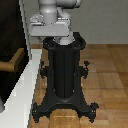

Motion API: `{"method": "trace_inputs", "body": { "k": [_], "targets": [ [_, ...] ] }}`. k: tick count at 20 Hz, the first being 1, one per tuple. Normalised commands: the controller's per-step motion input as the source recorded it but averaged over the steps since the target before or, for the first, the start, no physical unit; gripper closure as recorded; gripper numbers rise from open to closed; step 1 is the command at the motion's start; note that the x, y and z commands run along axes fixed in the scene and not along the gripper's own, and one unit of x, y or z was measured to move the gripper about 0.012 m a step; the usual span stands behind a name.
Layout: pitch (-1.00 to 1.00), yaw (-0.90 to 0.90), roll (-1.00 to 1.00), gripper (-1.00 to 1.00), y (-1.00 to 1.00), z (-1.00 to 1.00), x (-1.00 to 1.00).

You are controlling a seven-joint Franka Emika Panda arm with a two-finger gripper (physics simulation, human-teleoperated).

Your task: Open the door by pressing down and pulling on the handle.

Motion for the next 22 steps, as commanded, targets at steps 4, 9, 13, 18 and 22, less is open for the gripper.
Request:
{"method": "trace_inputs", "body": {
  "k": [4, 9, 13, 18, 22],
  "targets": [
    [0.00, 0.00, 0.00, -1.00, -0.50, 0.00, 0.00],
    [0.00, 0.00, 0.00, -1.00, -0.80, 0.00, 0.00],
    [0.00, 0.00, 0.00, -1.00, -0.50, 0.00, 0.00],
    [0.00, -0.06, 0.00, -1.00, -0.20, 0.00, 0.00],
    [0.00, -0.11, 0.00, -1.00, -0.75, 0.00, 0.00]
  ]
}}
